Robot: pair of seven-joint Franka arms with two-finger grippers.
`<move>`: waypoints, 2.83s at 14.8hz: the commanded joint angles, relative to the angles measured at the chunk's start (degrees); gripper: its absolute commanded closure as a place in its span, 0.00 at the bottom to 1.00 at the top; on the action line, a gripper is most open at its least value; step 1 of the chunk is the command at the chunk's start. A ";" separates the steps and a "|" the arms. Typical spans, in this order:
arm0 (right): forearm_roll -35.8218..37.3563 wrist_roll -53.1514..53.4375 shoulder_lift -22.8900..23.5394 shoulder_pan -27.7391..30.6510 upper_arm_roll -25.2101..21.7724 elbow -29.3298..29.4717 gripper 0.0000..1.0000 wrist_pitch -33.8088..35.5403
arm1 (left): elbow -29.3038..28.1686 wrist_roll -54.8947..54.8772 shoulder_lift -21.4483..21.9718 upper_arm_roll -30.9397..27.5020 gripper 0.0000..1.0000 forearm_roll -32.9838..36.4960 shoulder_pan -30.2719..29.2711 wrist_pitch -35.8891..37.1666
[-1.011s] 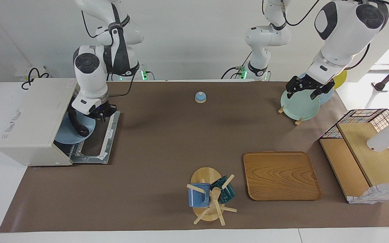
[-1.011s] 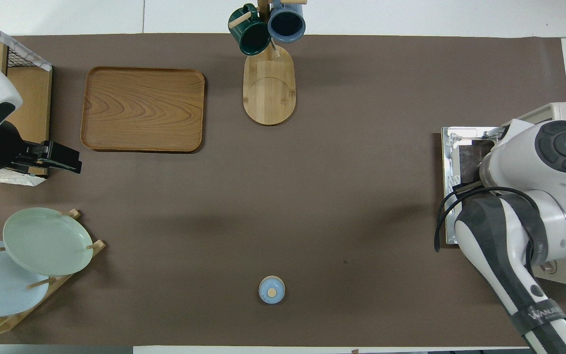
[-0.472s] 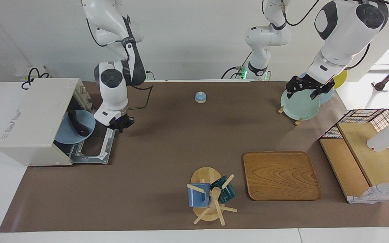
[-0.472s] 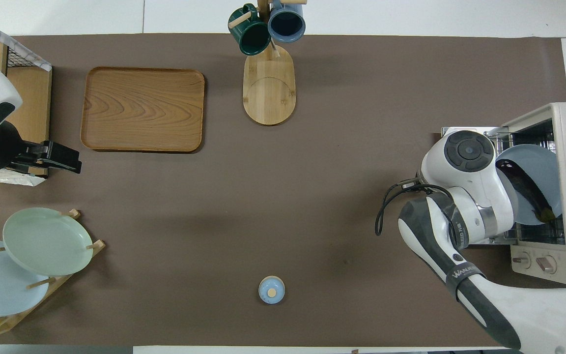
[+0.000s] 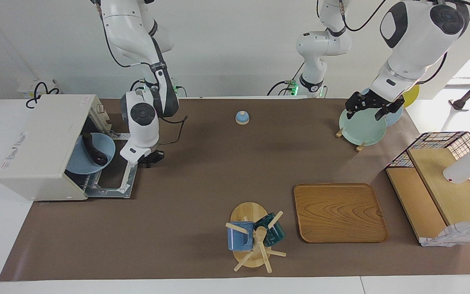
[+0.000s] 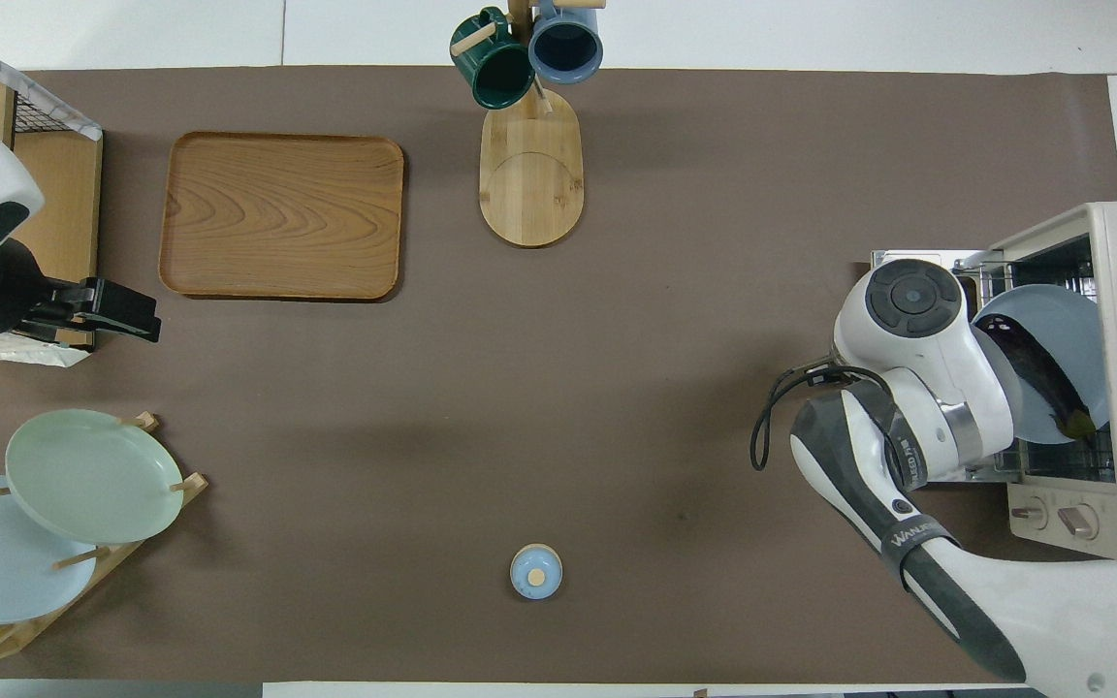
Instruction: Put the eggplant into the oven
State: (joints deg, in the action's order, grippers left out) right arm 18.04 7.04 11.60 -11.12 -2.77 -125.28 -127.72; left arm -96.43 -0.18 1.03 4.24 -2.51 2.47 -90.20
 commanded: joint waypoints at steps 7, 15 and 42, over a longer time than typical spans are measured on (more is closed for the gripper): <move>6.83 -2.89 -0.70 0.48 0.49 2.66 1.00 6.42 | -1.22 0.27 1.43 0.07 0.00 -0.56 -0.45 -0.59; 6.05 -20.91 -5.61 4.34 0.22 11.55 1.00 19.00 | -1.22 0.27 1.35 0.07 0.00 -0.56 -0.45 -0.59; -15.30 -27.43 -11.77 13.49 0.49 25.88 0.00 35.53 | -1.22 0.27 1.43 0.07 0.00 -0.56 -0.45 -0.59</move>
State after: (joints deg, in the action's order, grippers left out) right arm 5.73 -21.51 -0.01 1.44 -2.69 -99.68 -92.88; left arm -96.43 -0.18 1.03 4.24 -2.51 2.47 -90.20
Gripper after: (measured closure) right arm 0.374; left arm 0.000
